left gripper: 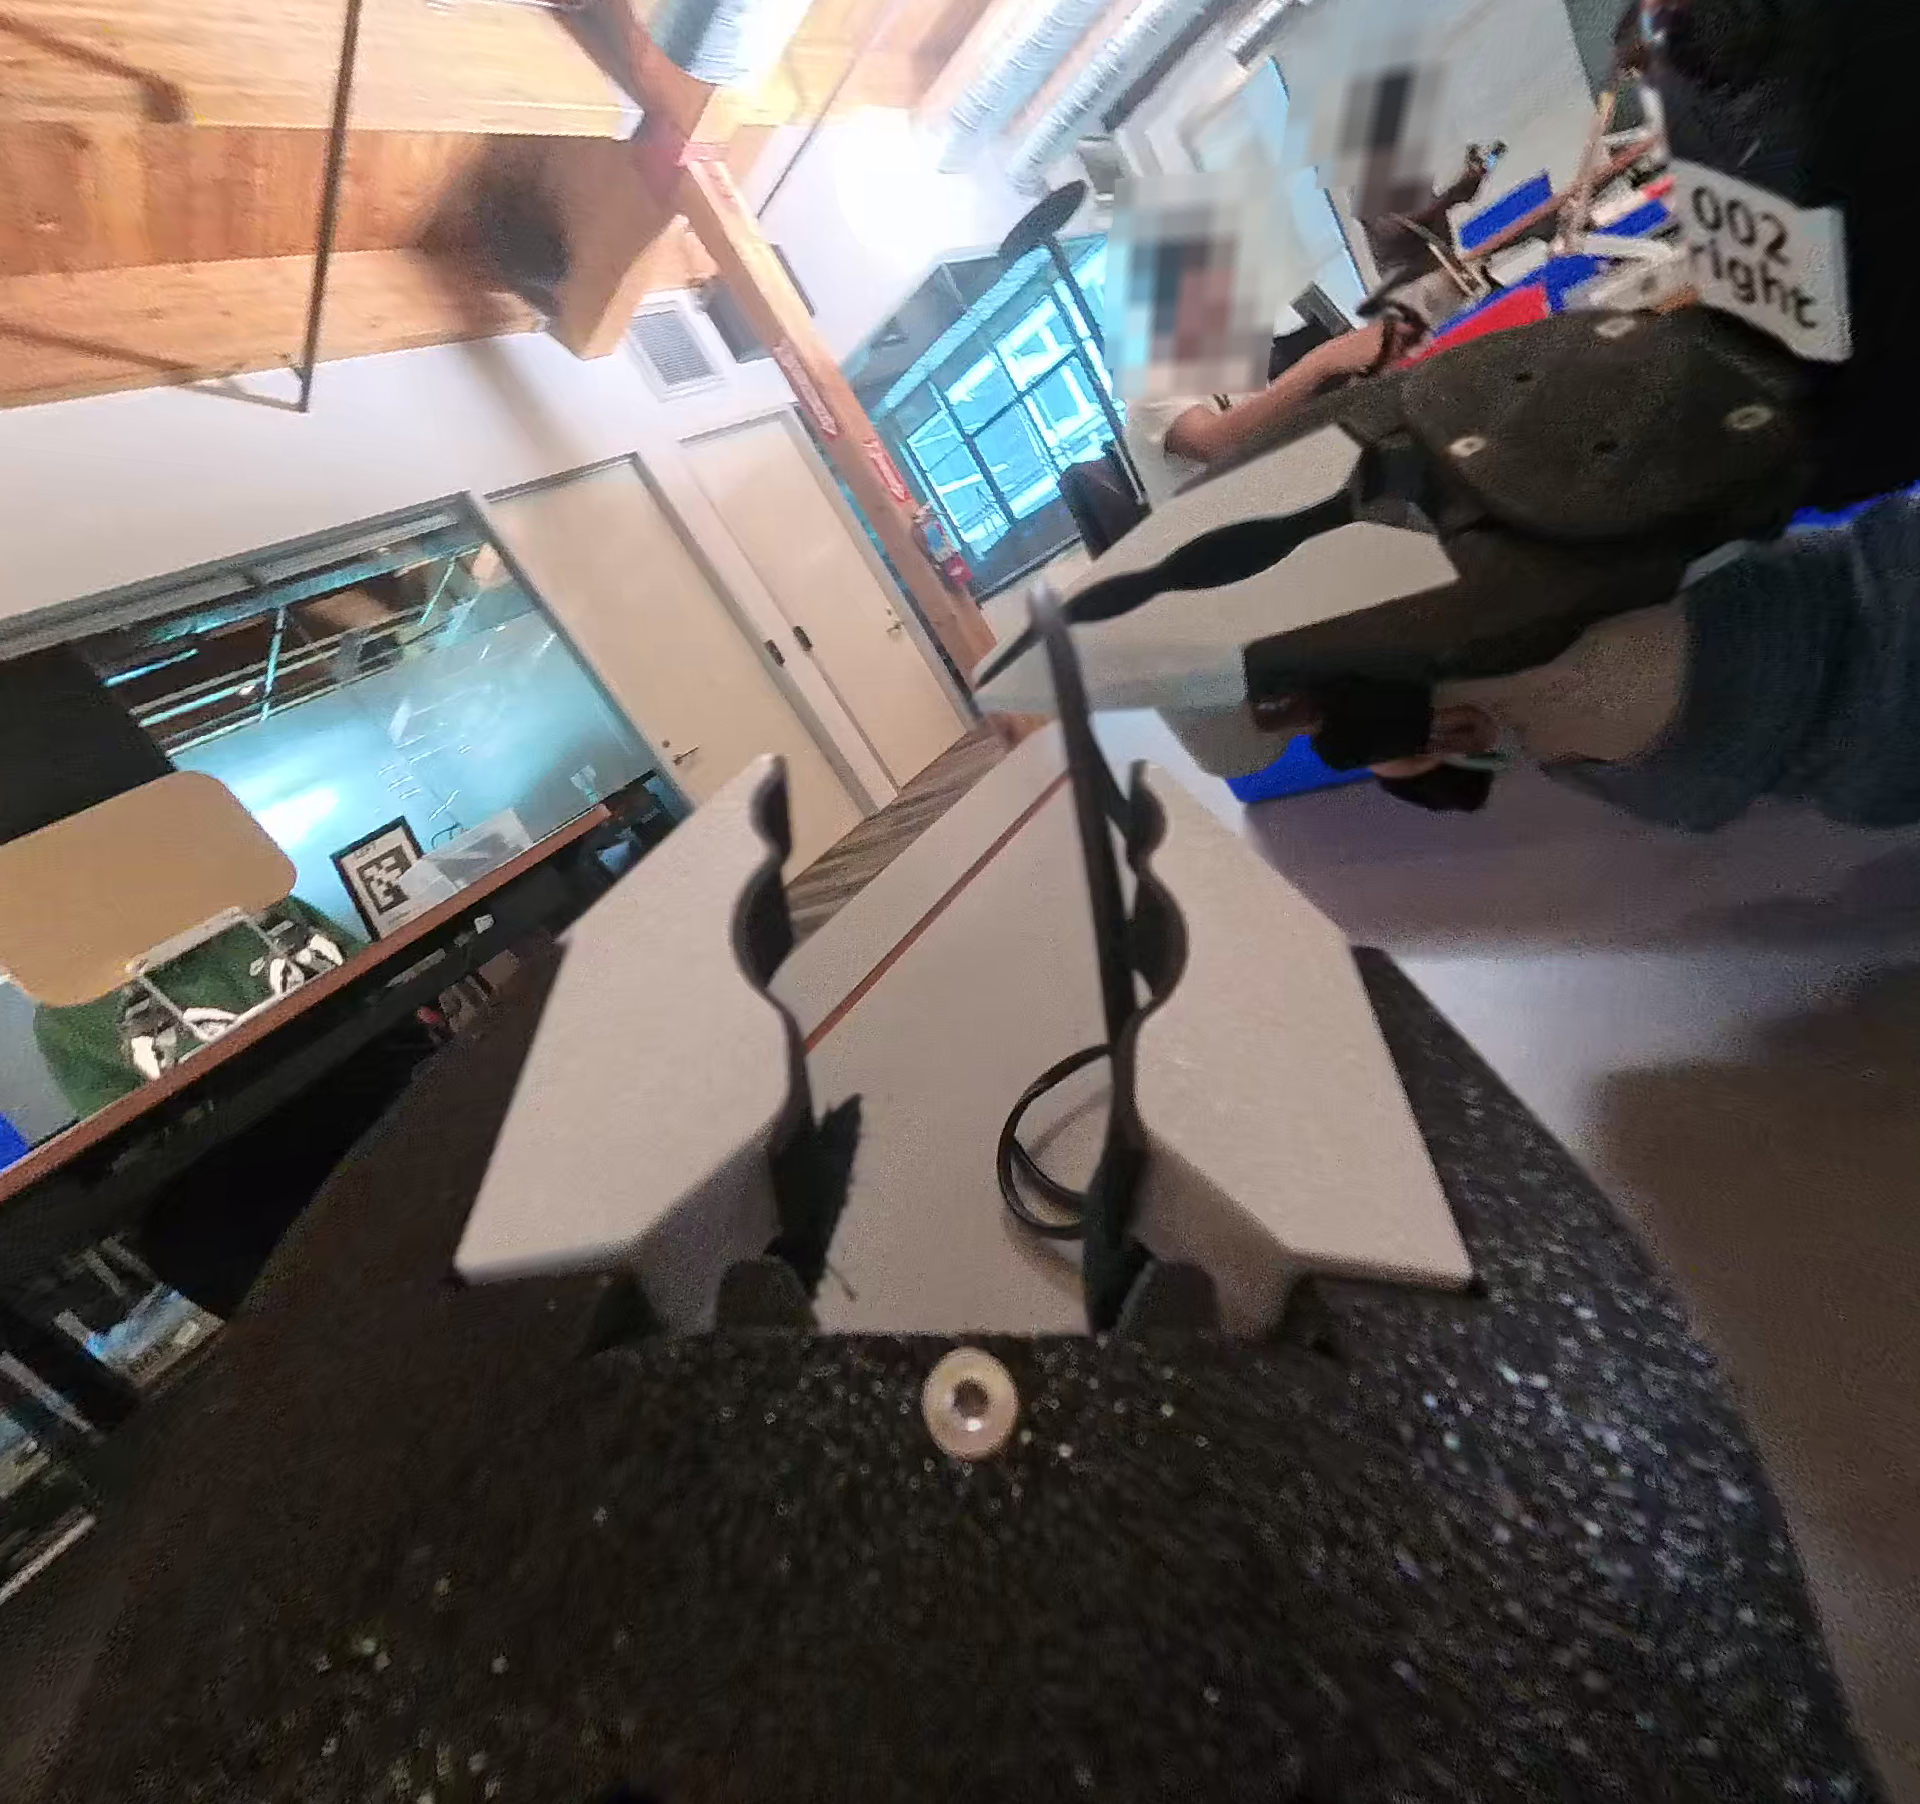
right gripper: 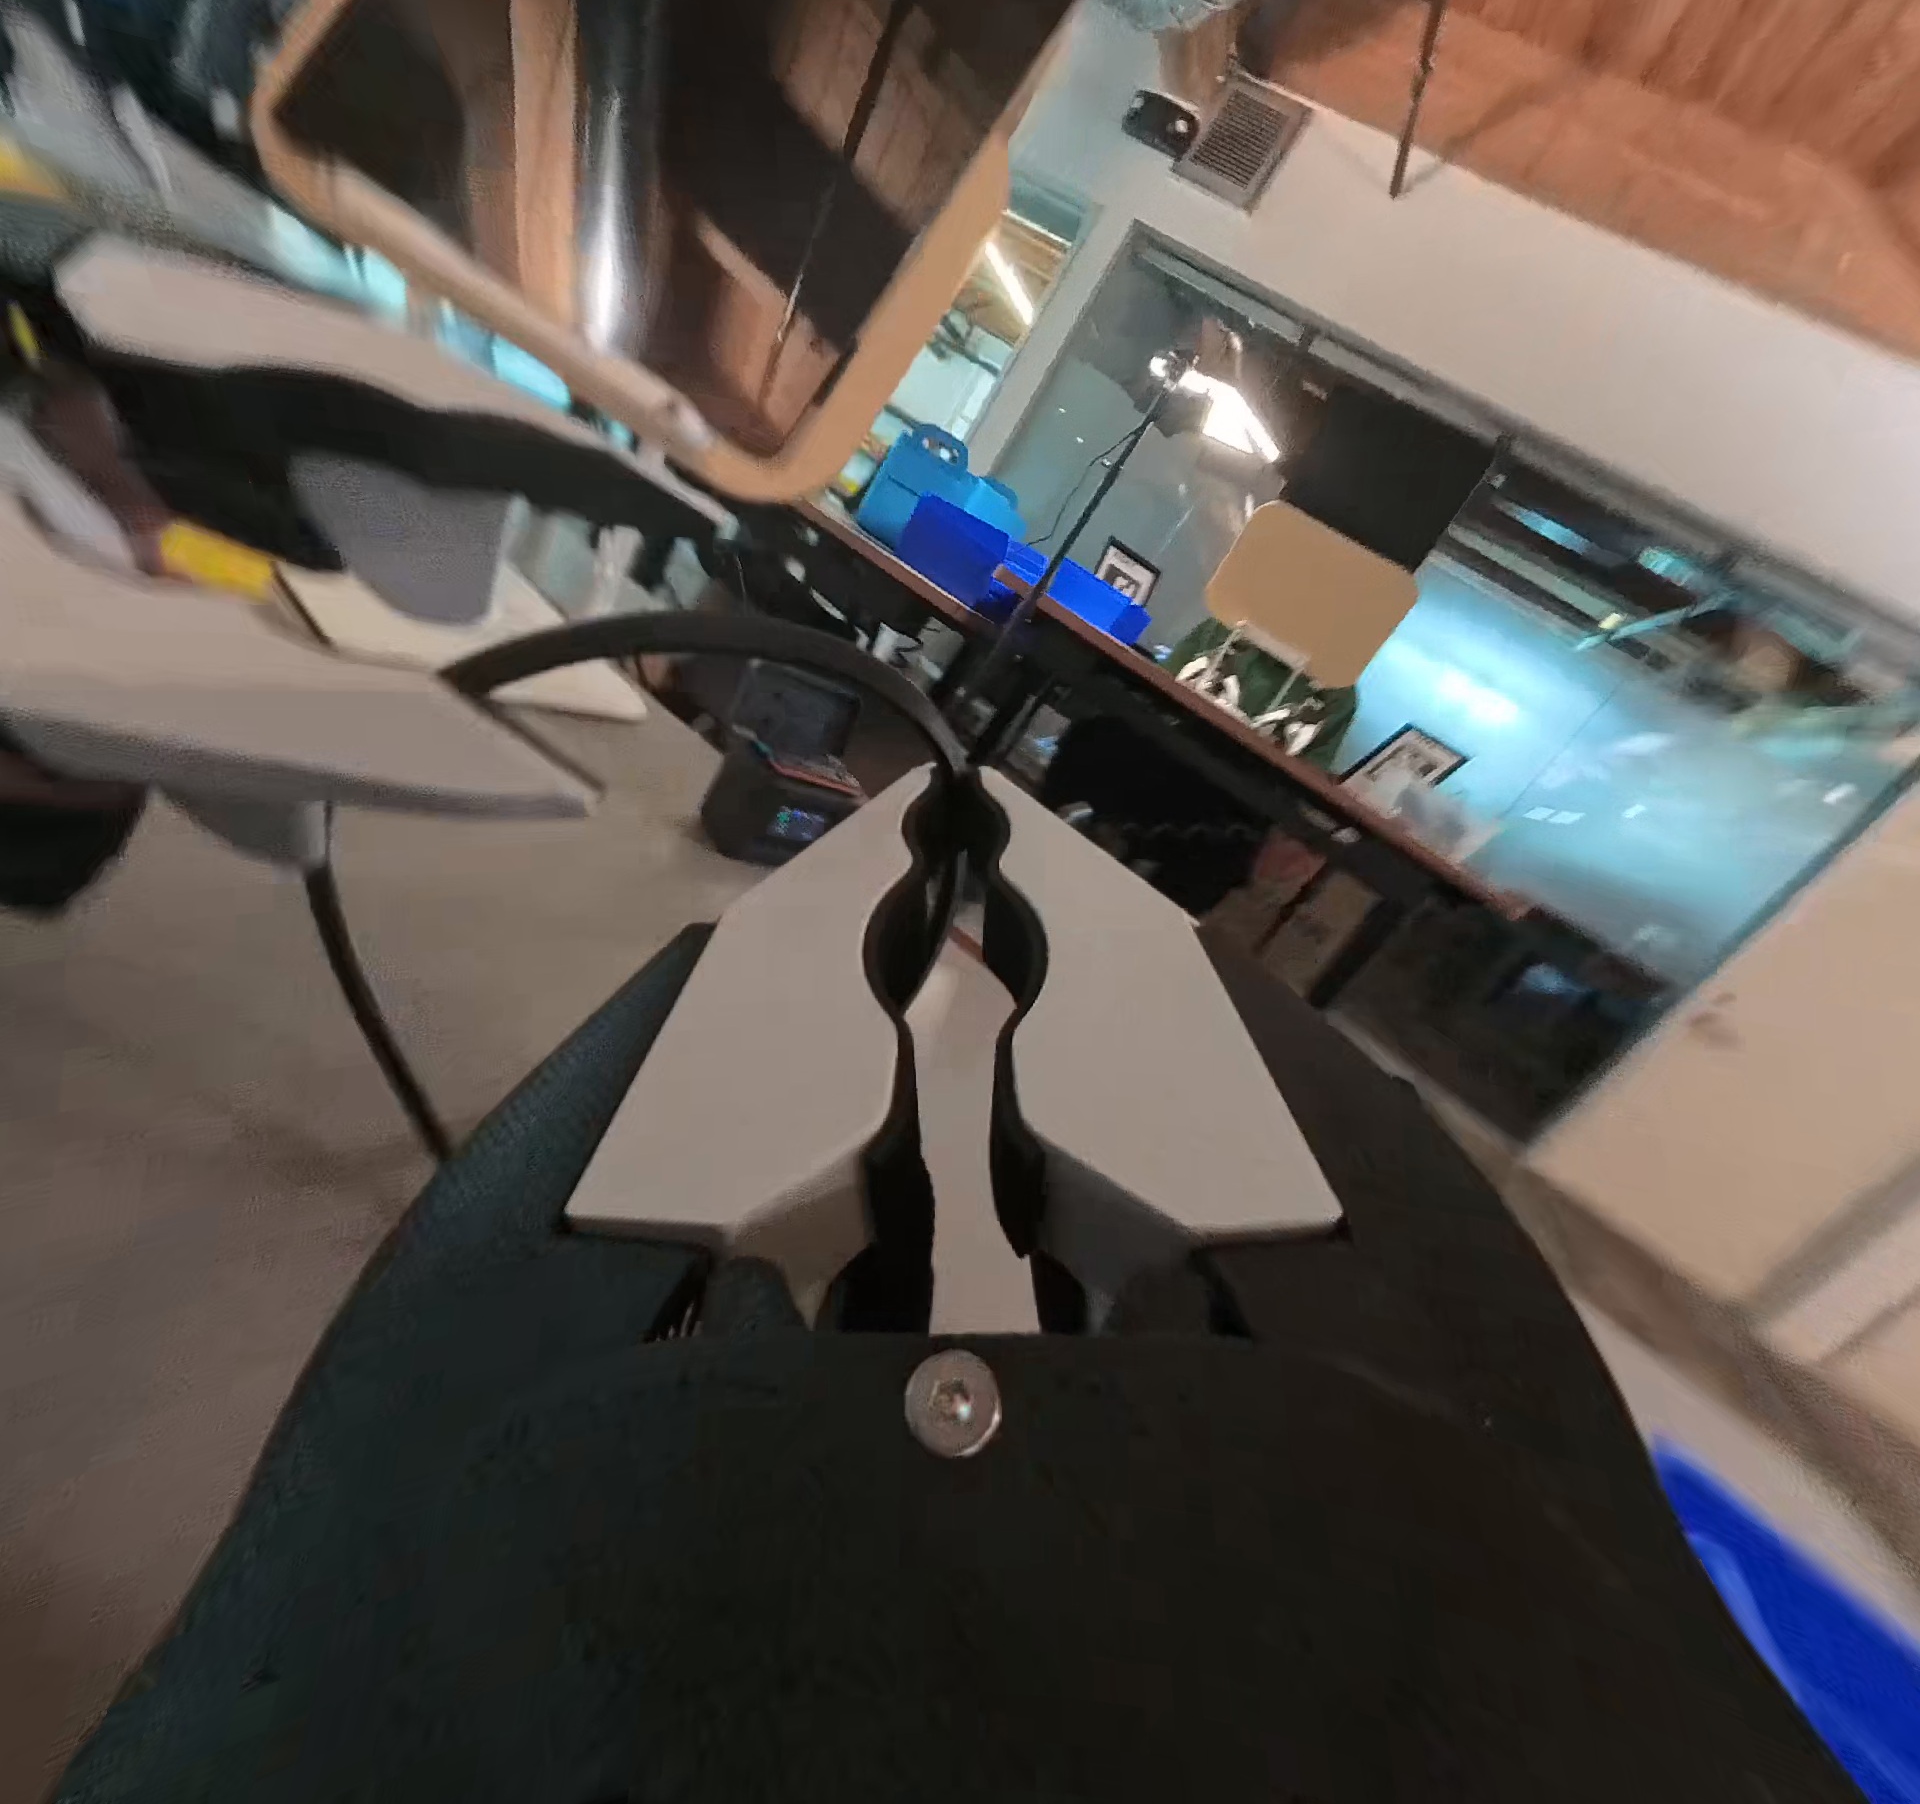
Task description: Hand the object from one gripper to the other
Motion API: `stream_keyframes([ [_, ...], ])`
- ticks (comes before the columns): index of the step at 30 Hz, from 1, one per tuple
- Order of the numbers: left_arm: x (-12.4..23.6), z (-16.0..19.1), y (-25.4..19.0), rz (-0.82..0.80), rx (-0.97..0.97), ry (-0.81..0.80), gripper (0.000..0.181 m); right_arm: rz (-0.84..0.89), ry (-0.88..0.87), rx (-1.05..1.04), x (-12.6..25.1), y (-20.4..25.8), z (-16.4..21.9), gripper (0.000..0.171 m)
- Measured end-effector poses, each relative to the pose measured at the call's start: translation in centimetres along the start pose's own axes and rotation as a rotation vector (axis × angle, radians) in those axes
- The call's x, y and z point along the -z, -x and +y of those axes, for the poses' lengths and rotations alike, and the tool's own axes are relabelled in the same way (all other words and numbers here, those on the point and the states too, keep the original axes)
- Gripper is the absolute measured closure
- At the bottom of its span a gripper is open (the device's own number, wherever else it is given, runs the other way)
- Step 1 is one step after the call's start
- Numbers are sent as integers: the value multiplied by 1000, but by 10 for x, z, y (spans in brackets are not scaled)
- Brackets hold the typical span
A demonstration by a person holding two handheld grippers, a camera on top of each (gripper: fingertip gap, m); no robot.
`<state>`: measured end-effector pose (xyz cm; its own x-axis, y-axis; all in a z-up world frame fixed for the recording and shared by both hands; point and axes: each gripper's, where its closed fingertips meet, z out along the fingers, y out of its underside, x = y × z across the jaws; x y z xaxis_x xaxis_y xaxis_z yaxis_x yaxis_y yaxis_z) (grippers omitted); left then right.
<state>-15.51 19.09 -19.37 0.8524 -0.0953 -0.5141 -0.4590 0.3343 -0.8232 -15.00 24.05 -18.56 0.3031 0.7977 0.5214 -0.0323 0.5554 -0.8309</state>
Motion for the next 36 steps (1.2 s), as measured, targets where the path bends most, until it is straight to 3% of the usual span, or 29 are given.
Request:
stream_keyframes([
  [3, 0, 5, 5, -15, 59, 2, 98, -13, -70, -285, 5, -18, -6, 171],
  [8, -10, 25, -20, 136, 162, 97, 101, -144, -236, -697, 13, -31, -21, 171],
  [12, -16, 45, -55, 296, 154, 211, 116, -222, -340, -900, 18, -36, -29, 171],
  [16, -16, 54, -61, 297, 3, 264, 167, -223, -380, -974, 21, -44, -28, 171],
  [17, -16, 52, -56, 259, -38, 251, 179, -207, -376, -975, 22, -48, -26, 171],
  [19, -16, 49, -42, 187, -52, 247, 180, -151, -335, -962, 21, -56, -15, 171],
  [22, -15, 48, -11, 43, 2, 270, 180, -43, -126, -859, 11, -58, 19, 169],
  [26, -4, 55, 32, -164, 72, 321, 180, 37, 175, -631, 2, -50, 57, 124],
  [29, 7, 62, 58, -293, 99, 365, 180, 46, 339, -498, 0, -39, 78, 115],
  [32, 20, 70, 79, -412, 77, 421, 181, -40, 443, -376, -1, -19, 90, 112],
  [36, 35, 76, 100, -506, 122, 438, 181, -329, 356, -79, 3, 28, 72, 114],
])
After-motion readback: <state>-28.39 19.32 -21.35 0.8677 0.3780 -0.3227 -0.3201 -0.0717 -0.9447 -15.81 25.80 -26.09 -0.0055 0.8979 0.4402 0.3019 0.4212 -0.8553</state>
